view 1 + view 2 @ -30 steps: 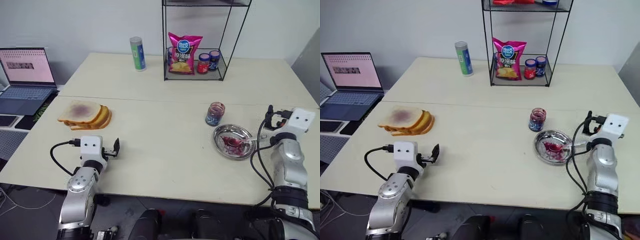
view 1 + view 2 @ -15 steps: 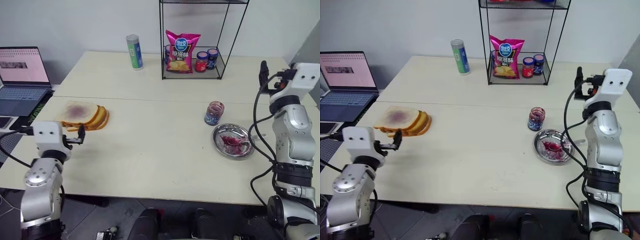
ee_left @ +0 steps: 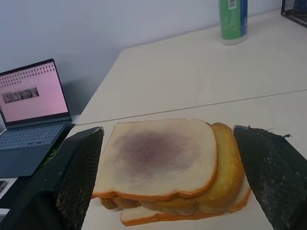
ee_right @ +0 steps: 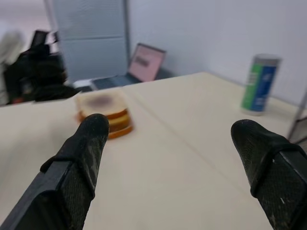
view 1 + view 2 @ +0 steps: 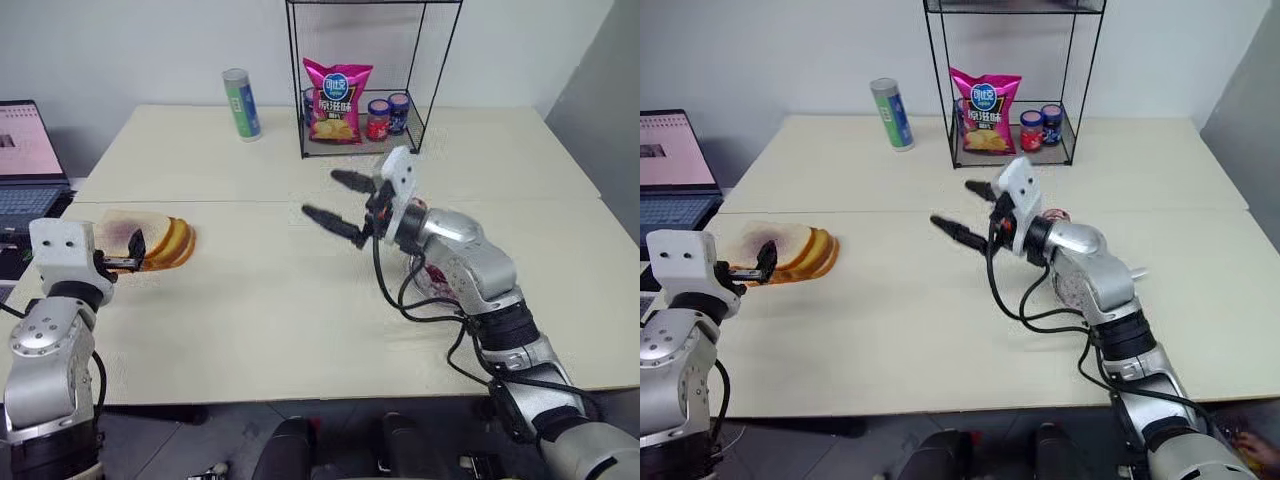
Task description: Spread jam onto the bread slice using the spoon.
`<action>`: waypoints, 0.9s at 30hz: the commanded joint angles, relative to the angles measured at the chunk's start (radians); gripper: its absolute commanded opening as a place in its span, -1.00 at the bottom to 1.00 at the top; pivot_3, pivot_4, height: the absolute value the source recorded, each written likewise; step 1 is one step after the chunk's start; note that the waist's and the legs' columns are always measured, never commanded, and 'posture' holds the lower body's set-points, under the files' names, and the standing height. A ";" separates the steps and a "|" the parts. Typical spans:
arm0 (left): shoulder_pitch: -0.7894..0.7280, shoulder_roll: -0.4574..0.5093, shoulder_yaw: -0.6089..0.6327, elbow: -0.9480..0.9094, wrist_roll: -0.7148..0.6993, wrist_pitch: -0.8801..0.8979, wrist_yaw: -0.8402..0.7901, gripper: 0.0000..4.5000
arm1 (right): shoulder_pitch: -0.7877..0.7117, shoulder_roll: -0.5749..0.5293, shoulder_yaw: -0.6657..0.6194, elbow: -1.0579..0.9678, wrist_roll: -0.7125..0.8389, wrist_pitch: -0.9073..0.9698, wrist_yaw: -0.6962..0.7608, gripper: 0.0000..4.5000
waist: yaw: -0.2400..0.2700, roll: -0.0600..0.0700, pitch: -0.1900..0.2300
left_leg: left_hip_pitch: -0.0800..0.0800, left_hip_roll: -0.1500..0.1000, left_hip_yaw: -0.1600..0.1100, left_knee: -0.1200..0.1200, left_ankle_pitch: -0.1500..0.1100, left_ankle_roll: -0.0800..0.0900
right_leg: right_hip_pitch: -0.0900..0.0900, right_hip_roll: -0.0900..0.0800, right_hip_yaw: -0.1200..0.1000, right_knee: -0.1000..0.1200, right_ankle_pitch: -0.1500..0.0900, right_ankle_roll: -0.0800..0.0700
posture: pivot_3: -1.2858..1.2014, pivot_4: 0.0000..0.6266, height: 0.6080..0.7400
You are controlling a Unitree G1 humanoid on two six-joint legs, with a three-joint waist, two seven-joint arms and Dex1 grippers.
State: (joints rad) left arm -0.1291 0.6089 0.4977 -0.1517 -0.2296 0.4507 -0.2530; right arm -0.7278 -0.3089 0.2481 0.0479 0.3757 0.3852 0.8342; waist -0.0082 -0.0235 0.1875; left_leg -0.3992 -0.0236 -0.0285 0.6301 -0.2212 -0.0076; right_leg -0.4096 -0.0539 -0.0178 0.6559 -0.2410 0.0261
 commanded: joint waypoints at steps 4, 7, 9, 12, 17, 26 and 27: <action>-0.121 0.047 -0.038 0.151 -0.039 0.060 -0.079 1.00 | 0.013 -0.005 0.047 0.009 -0.016 -0.023 0.126 0.98 | 0.000 0.000 0.000 | 0.000 0.001 0.000 0.000 0.000 0.000 | -0.001 0.001 -0.001 0.001 0.001 -0.001 | 0.03 -0.52 1.00; -0.178 0.052 -0.083 0.248 -0.032 0.062 -0.118 1.00 | 0.016 0.011 0.037 0.009 -0.013 -0.006 0.119 0.98 | 0.001 -0.001 0.000 | 0.000 0.001 0.000 0.000 0.000 0.000 | -0.001 0.001 -0.001 0.001 0.001 -0.001 | 0.03 -0.52 1.00; -0.199 0.058 -0.098 0.293 -0.014 0.054 -0.116 1.00 | 0.017 0.015 0.032 0.006 -0.013 0.002 0.117 0.98 | 0.000 -0.001 0.000 | 0.000 0.001 0.000 0.000 0.000 -0.001 | -0.001 0.001 -0.001 0.001 0.001 -0.001 | 0.03 -0.52 1.00; -0.228 0.074 -0.117 0.366 0.016 0.031 -0.107 1.00 | 0.023 0.017 0.026 -0.007 -0.012 0.012 0.109 0.98 | -0.001 -0.001 0.000 | 0.000 0.001 0.001 0.000 0.000 -0.001 | -0.002 0.000 0.001 0.001 0.002 -0.001 | 0.03 -0.52 1.00; -0.269 0.080 -0.114 0.436 0.033 -0.003 -0.079 1.00 | 0.038 0.022 0.010 -0.029 -0.005 0.030 0.083 0.98 | 0.001 -0.002 0.000 | -0.001 0.001 0.000 -0.001 0.000 -0.001 | -0.003 0.000 0.000 0.001 0.002 -0.001 | 0.03 -0.52 1.00; -0.274 0.086 -0.137 0.504 0.018 0.039 -0.130 0.80 | 0.047 0.022 0.004 -0.054 -0.022 0.037 0.055 1.00 | 0.001 -0.002 0.000 | -0.001 0.001 0.001 0.000 0.000 -0.001 | -0.003 0.000 0.001 0.001 0.002 -0.001 | 0.03 -0.52 1.00; -0.275 0.088 -0.138 0.510 0.019 0.041 -0.133 0.71 | 0.043 0.023 0.001 -0.052 -0.022 0.037 0.052 1.00 | 0.001 -0.002 0.000 | -0.001 0.001 0.001 0.000 0.000 -0.001 | -0.003 0.000 0.001 0.001 0.002 -0.001 | 0.03 -0.52 1.00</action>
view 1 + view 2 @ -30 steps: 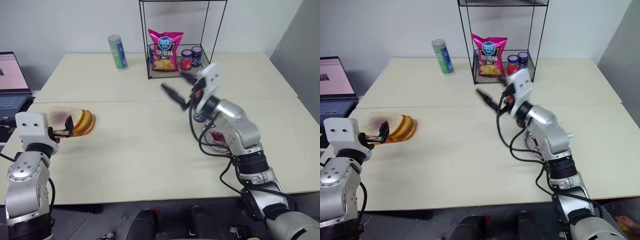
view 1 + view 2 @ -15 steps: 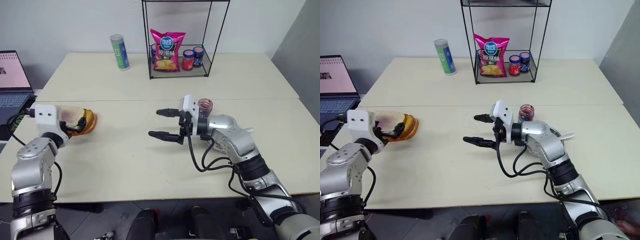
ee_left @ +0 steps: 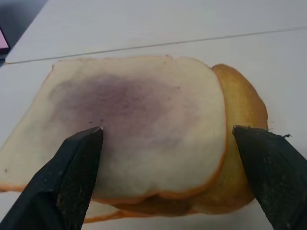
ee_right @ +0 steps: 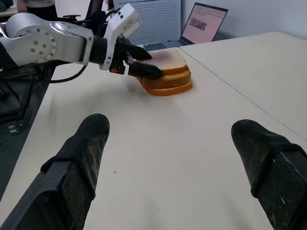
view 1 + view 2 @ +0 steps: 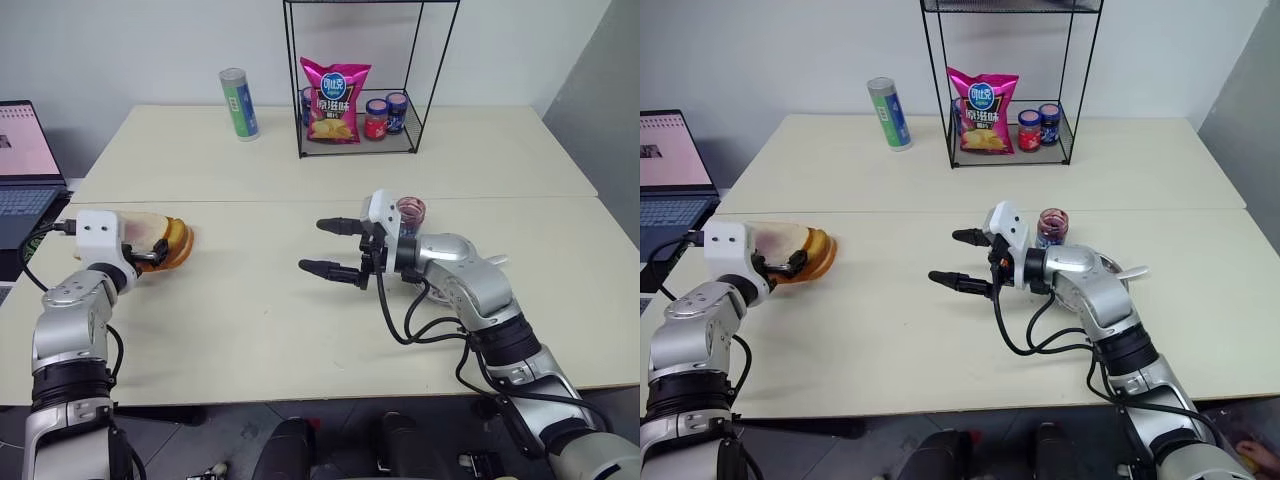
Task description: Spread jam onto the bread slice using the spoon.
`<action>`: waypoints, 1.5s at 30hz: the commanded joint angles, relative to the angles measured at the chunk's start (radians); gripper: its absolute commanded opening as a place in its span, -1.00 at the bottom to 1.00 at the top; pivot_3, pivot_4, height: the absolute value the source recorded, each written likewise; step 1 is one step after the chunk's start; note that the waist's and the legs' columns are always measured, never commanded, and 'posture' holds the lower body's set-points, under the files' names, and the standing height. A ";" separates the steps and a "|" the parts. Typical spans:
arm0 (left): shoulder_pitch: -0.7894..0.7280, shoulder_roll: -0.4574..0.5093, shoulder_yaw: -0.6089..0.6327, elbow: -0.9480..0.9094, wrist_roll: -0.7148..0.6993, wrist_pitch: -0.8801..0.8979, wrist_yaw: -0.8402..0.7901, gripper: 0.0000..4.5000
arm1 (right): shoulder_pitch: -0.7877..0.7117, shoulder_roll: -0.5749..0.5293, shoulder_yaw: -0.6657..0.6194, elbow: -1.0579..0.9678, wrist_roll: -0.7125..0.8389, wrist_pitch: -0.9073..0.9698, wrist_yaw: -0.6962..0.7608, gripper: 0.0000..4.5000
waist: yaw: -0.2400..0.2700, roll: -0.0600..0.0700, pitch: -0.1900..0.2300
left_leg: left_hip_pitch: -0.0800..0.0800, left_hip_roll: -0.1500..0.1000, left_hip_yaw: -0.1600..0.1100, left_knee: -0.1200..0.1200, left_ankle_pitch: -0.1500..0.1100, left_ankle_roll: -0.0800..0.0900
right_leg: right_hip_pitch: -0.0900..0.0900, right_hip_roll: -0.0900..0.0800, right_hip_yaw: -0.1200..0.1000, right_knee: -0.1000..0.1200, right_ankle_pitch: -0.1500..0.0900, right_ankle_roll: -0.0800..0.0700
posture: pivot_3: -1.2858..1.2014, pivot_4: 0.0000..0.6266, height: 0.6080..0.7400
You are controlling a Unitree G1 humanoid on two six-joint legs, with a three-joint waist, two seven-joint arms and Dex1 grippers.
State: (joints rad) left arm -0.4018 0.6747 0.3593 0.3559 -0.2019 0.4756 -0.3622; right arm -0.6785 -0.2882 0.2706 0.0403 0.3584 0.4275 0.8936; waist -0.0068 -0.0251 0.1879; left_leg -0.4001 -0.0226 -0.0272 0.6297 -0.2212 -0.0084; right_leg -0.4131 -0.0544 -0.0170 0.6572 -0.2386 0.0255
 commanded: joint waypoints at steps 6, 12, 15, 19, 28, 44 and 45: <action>-0.018 0.028 0.005 0.028 0.001 0.001 -0.020 0.12 | -0.002 0.006 -0.026 -0.056 0.000 0.004 -0.016 1.00 | 0.001 0.000 0.000 | 0.000 0.000 0.000 0.000 0.000 0.000 | 0.000 0.000 0.000 0.000 0.000 0.000 | 0.03 -0.52 1.00; -0.022 0.025 0.006 0.031 0.003 -0.007 -0.013 -0.44 | -0.003 0.011 -0.031 -0.053 0.006 0.012 -0.024 1.00 | 0.001 0.000 0.000 | 0.000 0.000 0.000 0.000 0.000 0.000 | 0.000 0.000 0.000 0.000 0.000 0.000 | 0.03 -0.52 1.00; -0.025 0.021 0.018 0.031 -0.002 -0.008 0.003 -0.69 | -0.006 0.014 -0.041 -0.048 0.006 0.013 -0.029 1.00 | 0.001 0.000 0.000 | 0.000 0.000 0.000 0.000 0.000 0.000 | 0.000 0.000 0.000 0.000 0.000 0.000 | 0.03 -0.52 1.00; -0.043 0.024 0.026 0.018 -0.010 -0.036 0.005 -0.99 | -0.004 0.019 -0.049 -0.046 0.004 0.013 -0.036 1.00 | 0.002 0.000 0.000 | 0.000 0.000 0.000 0.000 0.000 0.000 | 0.000 0.000 0.000 0.000 0.000 0.000 | 0.03 -0.52 1.00; -0.116 -0.029 -0.139 -0.198 -0.008 -0.068 -0.083 -1.00 | 0.023 -0.016 -0.104 -0.116 0.037 0.071 -0.056 1.00 | 0.008 -0.003 0.000 | -0.001 -0.001 0.000 0.001 0.000 0.000 | 0.000 0.000 0.000 0.000 0.001 0.000 | 0.03 -0.52 1.00; -0.156 -0.177 -0.764 -0.079 0.294 -0.457 -0.428 -1.00 | 0.235 -0.078 -0.189 -0.489 0.130 0.325 -0.253 1.00 | 0.007 -0.002 -0.001 | 0.000 0.000 0.002 0.001 0.000 0.001 | 0.000 0.001 0.002 0.001 0.000 0.001 | 0.03 -0.52 1.00; -0.179 -0.183 -0.768 -0.041 0.312 -0.490 -0.430 -1.00 | 0.237 -0.074 -0.193 -0.494 0.130 0.330 -0.267 1.00 | 0.009 -0.002 -0.001 | 0.000 0.000 0.001 0.002 0.000 0.001 | 0.001 0.001 0.002 0.000 -0.002 0.005 | 0.03 -0.52 1.00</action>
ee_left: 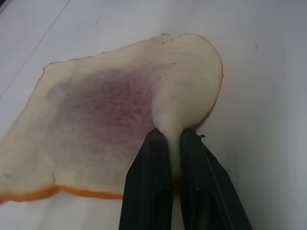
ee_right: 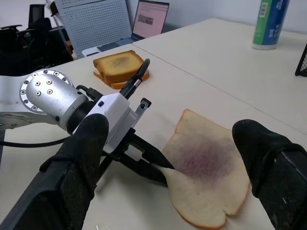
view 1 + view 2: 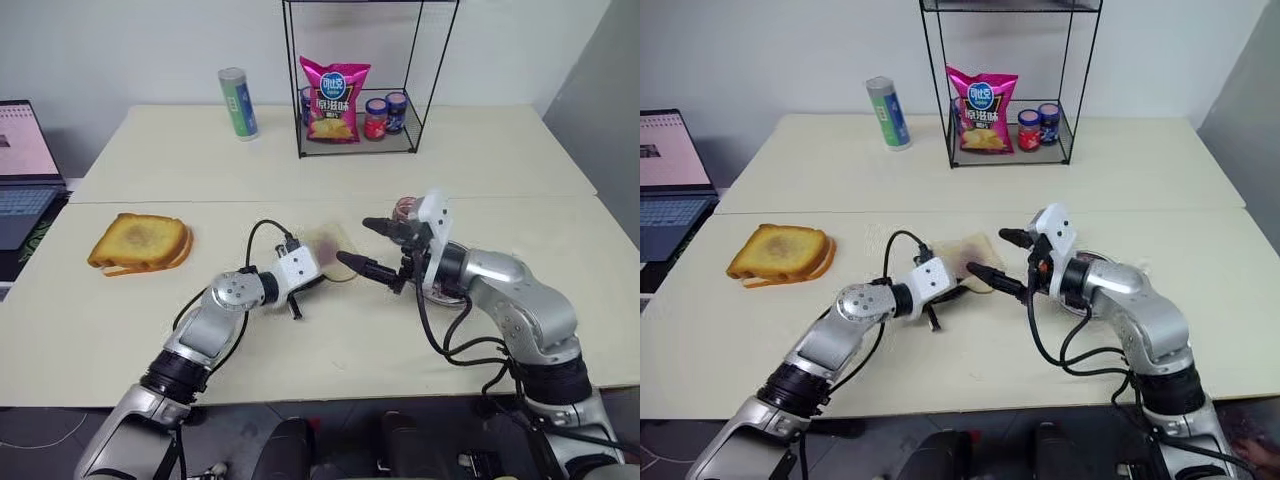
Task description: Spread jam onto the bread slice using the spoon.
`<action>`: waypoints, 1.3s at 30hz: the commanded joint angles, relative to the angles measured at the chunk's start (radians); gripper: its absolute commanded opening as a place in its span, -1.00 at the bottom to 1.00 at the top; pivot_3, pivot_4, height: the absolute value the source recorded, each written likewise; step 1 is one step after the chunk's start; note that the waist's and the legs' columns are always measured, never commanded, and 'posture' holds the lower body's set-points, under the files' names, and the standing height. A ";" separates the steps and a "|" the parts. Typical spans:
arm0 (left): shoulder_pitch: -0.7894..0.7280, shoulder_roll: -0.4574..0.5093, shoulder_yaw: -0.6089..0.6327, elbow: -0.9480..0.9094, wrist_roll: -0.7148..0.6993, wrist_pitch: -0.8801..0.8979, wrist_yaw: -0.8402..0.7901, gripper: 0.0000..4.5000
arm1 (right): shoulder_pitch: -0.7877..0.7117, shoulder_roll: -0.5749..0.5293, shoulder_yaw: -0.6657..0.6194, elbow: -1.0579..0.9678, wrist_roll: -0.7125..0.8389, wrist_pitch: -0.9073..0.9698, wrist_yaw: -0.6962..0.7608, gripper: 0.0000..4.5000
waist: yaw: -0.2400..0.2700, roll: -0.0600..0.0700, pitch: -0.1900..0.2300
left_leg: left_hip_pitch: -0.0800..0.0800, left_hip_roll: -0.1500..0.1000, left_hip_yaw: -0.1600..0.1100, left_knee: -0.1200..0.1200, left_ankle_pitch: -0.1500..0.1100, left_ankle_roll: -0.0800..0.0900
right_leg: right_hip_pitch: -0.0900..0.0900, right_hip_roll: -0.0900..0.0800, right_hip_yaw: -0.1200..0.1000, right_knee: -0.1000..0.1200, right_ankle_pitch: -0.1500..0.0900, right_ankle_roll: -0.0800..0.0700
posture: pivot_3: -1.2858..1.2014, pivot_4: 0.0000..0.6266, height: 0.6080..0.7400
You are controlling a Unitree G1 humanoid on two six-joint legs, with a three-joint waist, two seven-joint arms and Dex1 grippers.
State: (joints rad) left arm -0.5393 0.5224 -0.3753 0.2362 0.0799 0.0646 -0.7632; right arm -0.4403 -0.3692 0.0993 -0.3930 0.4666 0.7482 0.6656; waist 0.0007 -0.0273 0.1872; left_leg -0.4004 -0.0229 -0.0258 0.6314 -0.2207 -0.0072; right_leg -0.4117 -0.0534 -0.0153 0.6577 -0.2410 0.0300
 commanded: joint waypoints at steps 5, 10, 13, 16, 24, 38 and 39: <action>-0.092 -0.053 -0.025 0.189 0.059 -0.162 -0.056 -1.00 | 0.001 0.018 -0.030 -0.071 0.027 0.020 -0.083 1.00 | 0.009 0.000 0.000 | 0.000 -0.001 -0.001 0.006 0.001 0.003 | 0.006 -0.001 -0.001 -0.008 0.006 0.004 | 0.03 -0.52 1.00; -0.066 -0.056 0.017 0.164 0.002 -0.152 -0.122 -0.68 | 0.004 0.010 -0.026 -0.054 0.023 0.010 -0.095 1.00 | 0.009 0.000 0.000 | -0.002 -0.001 0.000 0.007 0.002 0.006 | 0.007 -0.001 0.000 -0.013 0.010 0.006 | 0.03 -0.52 1.00; -0.057 -0.044 0.039 0.151 0.000 -0.142 -0.130 -0.43 | 0.003 0.002 -0.028 -0.034 0.018 -0.001 -0.093 1.00 | 0.009 0.000 0.000 | -0.002 -0.001 0.000 0.006 0.002 0.006 | 0.006 -0.001 0.000 -0.012 0.010 0.006 | 0.03 -0.52 1.00; -0.043 -0.025 0.074 0.110 -0.022 -0.107 -0.140 -0.14 | 0.002 -0.003 -0.037 -0.022 0.022 -0.004 -0.100 1.00 | 0.007 0.000 0.000 | -0.002 -0.001 0.000 0.006 0.002 0.006 | 0.006 -0.001 0.000 -0.012 0.010 0.006 | 0.03 -0.52 1.00; 0.110 0.083 0.267 -0.232 -0.268 0.176 -0.220 0.65 | 0.062 -0.023 -0.150 -0.030 0.058 0.020 -0.143 1.00 | -0.005 0.001 0.001 | -0.003 0.000 0.001 0.004 0.002 0.006 | 0.004 -0.001 0.000 -0.012 0.009 0.004 | 0.03 -0.52 1.00; 0.124 -0.020 0.219 -0.450 -0.404 0.357 -0.178 0.97 | 0.187 0.019 -0.610 -0.052 0.234 0.101 -0.419 1.00 | 0.001 0.001 0.001 | -0.003 0.000 0.001 0.004 0.002 0.006 | 0.005 0.000 0.001 -0.013 0.009 0.005 | 0.03 -0.52 1.00; 0.122 -0.037 0.214 -0.450 -0.412 0.359 -0.169 0.97 | 0.194 0.015 -0.644 -0.057 0.248 0.108 -0.440 1.00 | 0.001 0.001 0.001 | -0.002 0.000 0.002 0.004 0.002 0.006 | 0.005 0.000 0.002 -0.012 0.009 0.005 | 0.03 -0.52 1.00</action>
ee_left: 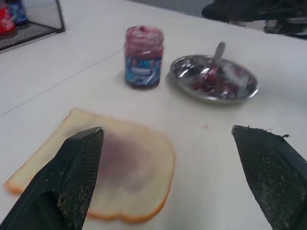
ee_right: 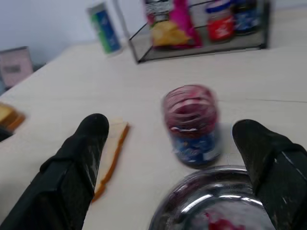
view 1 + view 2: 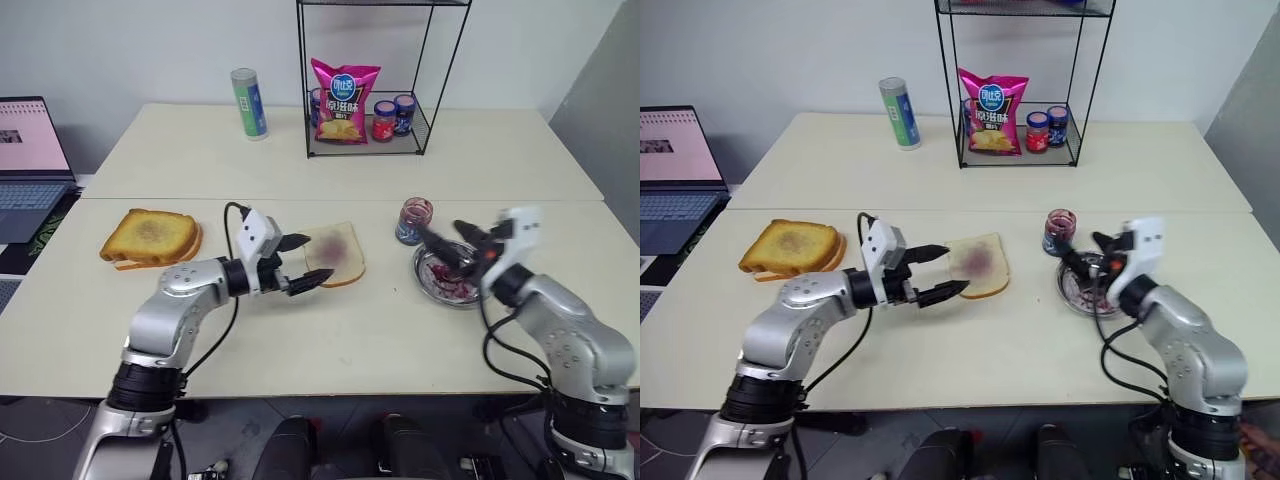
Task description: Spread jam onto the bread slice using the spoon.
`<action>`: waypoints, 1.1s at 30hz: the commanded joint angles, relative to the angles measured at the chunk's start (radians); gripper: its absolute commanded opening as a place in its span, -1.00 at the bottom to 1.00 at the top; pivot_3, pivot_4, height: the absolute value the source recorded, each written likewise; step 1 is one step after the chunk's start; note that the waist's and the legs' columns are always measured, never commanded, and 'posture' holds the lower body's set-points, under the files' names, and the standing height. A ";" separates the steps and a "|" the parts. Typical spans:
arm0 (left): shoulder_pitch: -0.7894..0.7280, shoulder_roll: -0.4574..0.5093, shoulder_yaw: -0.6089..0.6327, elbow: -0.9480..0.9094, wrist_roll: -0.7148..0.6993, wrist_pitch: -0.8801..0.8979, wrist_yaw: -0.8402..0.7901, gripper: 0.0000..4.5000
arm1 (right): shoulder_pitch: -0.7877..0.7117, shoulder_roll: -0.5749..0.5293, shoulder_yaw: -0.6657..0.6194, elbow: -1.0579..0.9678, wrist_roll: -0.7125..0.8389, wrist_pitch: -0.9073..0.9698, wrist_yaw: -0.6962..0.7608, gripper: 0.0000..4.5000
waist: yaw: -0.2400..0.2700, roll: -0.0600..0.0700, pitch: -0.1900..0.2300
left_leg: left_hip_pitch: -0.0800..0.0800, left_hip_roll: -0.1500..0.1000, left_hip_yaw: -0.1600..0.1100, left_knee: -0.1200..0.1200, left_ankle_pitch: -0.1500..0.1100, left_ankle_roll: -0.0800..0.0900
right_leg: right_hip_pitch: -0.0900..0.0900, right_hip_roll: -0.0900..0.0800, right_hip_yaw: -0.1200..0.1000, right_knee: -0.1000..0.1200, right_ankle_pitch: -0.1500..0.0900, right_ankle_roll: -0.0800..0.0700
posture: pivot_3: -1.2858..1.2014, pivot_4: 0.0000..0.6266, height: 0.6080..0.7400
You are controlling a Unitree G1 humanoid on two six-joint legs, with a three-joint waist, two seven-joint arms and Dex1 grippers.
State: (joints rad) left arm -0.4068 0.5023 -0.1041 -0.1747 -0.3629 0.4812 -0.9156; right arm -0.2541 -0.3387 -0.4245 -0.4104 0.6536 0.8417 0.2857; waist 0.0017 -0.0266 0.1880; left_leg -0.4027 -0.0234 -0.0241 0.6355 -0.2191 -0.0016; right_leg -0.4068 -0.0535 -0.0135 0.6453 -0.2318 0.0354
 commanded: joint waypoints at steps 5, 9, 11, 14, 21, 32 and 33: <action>0.151 -0.073 0.013 -0.181 0.048 -0.048 0.175 0.97 | 0.073 -0.006 -0.303 0.022 0.170 0.035 -0.130 1.00 | -0.008 0.002 -0.001 | 0.001 0.001 0.001 -0.001 0.000 0.000 | 0.000 0.001 0.001 0.001 0.000 -0.001 | 0.03 -0.52 1.00; 0.270 -0.075 0.025 -0.344 0.006 0.002 0.219 0.97 | 0.081 -0.021 -0.332 0.147 0.243 0.056 -0.099 1.00 | -0.006 0.002 -0.001 | 0.002 0.001 0.003 -0.005 0.000 0.000 | 0.000 0.000 0.003 -0.001 -0.001 -0.001 | 0.03 -0.52 1.00; 0.307 -0.074 0.037 -0.391 -0.011 0.018 0.237 0.97 | 0.077 -0.022 -0.335 0.186 0.284 0.074 -0.089 1.00 | -0.004 0.003 -0.001 | 0.002 0.001 0.002 -0.004 0.000 0.001 | 0.000 0.000 0.002 0.000 -0.001 -0.001 | 0.03 -0.52 1.00; 0.375 -0.075 0.035 -0.464 -0.025 0.053 0.279 0.97 | 0.074 -0.017 -0.323 0.263 0.333 0.097 -0.066 1.00 | -0.004 0.005 -0.003 | 0.003 0.001 0.002 -0.003 0.000 0.001 | 0.002 0.001 0.003 0.000 -0.003 -0.005 | 0.03 -0.52 1.00; 0.450 -0.078 0.041 -0.544 -0.082 0.109 0.327 0.97 | 0.041 0.005 -0.274 0.361 0.377 0.087 -0.046 1.00 | -0.005 0.005 -0.003 | 0.003 0.001 0.003 -0.003 0.000 0.001 | 0.001 0.001 0.002 -0.001 -0.002 -0.003 | 0.03 -0.52 1.00; 0.467 -0.019 0.061 -0.575 -0.145 0.131 0.314 0.97 | -0.024 0.045 -0.192 0.503 0.326 -0.007 -0.004 1.00 | -0.005 0.005 -0.003 | 0.003 0.001 0.003 -0.003 0.000 0.001 | 0.001 0.002 0.003 -0.001 -0.002 -0.004 | 0.03 -0.52 1.00; 0.470 -0.013 0.060 -0.578 -0.148 0.126 0.308 0.97 | -0.027 0.049 -0.189 0.516 0.318 -0.025 -0.005 1.00 | -0.005 0.005 -0.003 | 0.003 0.001 0.003 -0.003 0.000 0.001 | 0.001 0.002 0.002 -0.001 -0.002 -0.004 | 0.03 -0.52 1.00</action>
State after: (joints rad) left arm 0.0586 0.4783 -0.0545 -0.7098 -0.4918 0.6214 -0.6001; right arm -0.2653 -0.2883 -0.6141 0.0947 0.9909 0.8621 0.2612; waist -0.0032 -0.0215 0.1853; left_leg -0.4001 -0.0228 -0.0214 0.6323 -0.2189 -0.0004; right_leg -0.4057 -0.0517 -0.0112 0.6442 -0.2342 0.0313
